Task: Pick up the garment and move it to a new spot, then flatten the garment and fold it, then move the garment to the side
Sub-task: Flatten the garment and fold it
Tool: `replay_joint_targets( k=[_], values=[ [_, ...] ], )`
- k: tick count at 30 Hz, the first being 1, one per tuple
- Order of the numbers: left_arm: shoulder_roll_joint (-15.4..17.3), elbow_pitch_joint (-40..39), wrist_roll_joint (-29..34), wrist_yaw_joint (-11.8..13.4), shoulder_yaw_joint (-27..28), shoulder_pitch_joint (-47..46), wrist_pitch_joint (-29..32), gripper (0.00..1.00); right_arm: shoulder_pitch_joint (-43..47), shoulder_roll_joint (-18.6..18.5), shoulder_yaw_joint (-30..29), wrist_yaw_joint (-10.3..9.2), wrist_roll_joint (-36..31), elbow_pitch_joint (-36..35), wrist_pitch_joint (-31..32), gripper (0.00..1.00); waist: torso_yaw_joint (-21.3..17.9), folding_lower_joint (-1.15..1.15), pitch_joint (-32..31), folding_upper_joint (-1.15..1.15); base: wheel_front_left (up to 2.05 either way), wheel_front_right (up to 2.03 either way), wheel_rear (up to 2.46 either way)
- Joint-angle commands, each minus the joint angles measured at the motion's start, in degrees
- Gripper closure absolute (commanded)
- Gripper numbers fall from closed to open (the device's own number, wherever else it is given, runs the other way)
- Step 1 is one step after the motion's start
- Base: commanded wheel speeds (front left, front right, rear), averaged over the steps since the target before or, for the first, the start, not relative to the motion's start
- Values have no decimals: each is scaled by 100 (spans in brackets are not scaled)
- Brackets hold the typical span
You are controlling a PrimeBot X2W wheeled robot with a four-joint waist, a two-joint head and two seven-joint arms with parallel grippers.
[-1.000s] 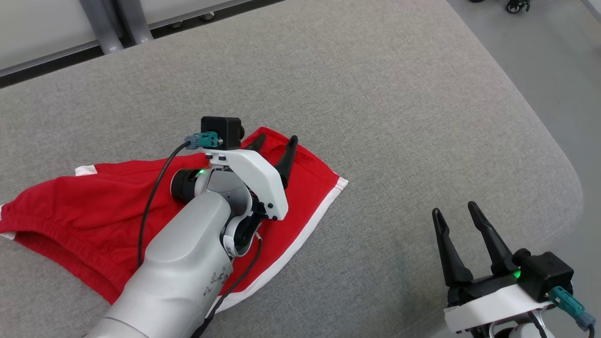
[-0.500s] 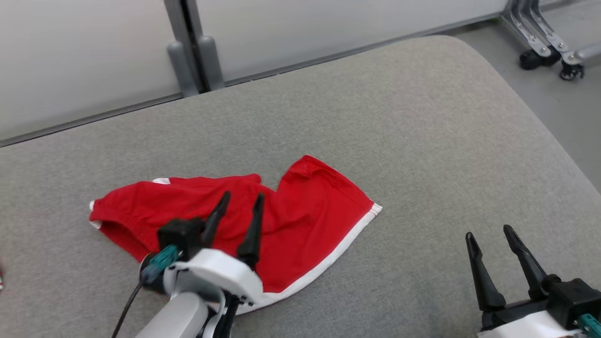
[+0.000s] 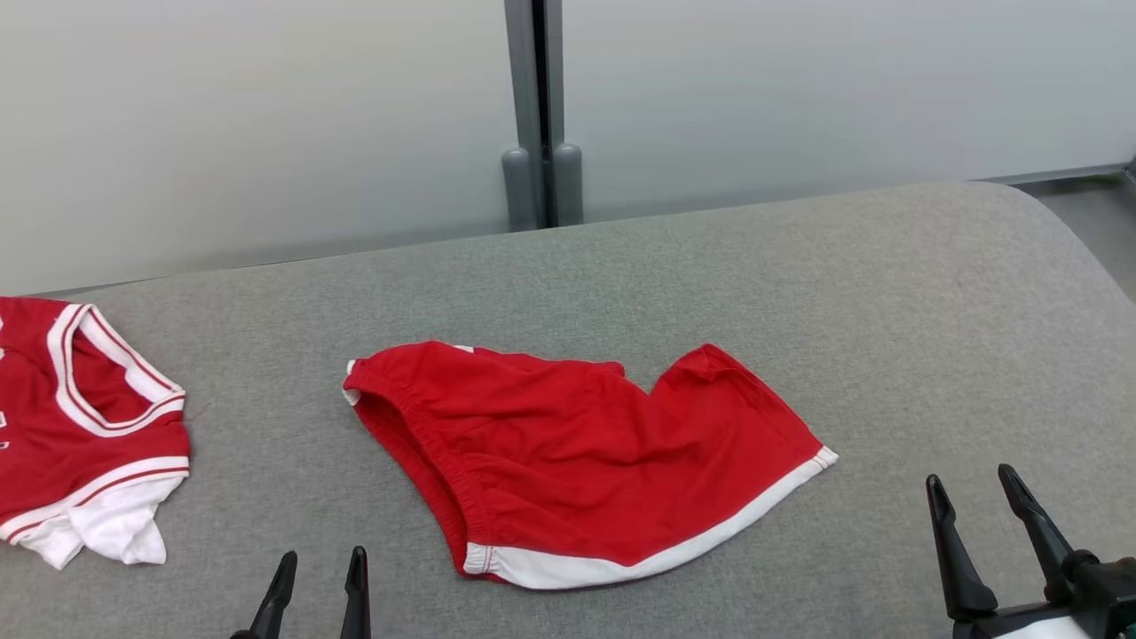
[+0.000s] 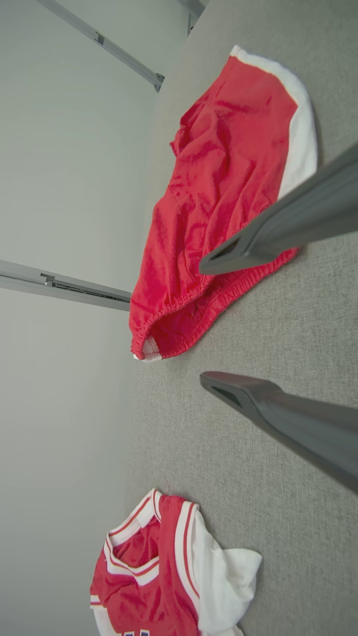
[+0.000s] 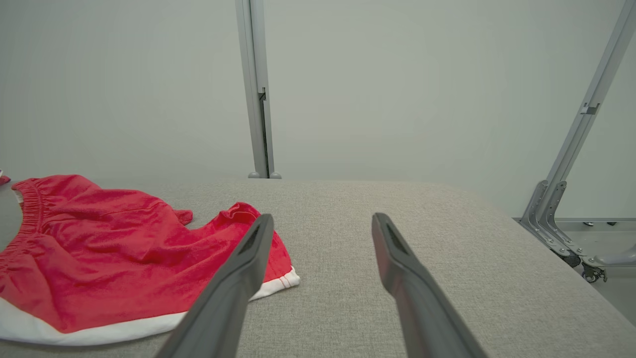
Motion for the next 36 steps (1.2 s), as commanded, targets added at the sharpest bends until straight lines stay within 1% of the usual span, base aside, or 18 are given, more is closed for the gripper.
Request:
replay_joint_targets(
  k=[1, 3, 6, 10, 15, 27, 36],
  values=[
    [-58, -8, 102, -104, 101, 66, 1, 0, 54, -9, -28, 1, -3, 45, -29, 0, 123, 0, -95, 0, 0, 0, 0],
    [-174, 26, 270, -323, 285, 186, 1, 0, 65, 15, -36, 1, -19, 115, -28, 0, 154, 0, -110, 0, 0, 0, 0],
    [-356, 101, 511, -587, 522, 286, 1, 0, 82, 51, -30, 1, -36, 244, -29, 0, 172, 0, -141, 0, 0, 0, 0],
    [-569, 121, 756, -796, 818, 332, 1, 0, 99, 96, -21, 1, -44, 319, -28, 0, 177, 0, -165, 0, 0, 0, 0],
    [-724, 154, 952, -1021, 1069, 319, 1, 0, 123, 142, -1, 1, -34, 368, -28, 0, 227, 0, -179, 0, 0, 0, 0],
    [-826, 183, 1105, -1205, 1340, 385, 0, 0, 92, 119, 75, 1, -21, 411, -28, 0, 360, 0, -243, 0, 0, 0, 0],
    [-834, 184, 1044, -1205, 1258, 279, 0, 0, 36, 89, 175, 1, -6, 405, -28, 0, 355, 0, -230, 0, 0, 0, 0]
  ],
)
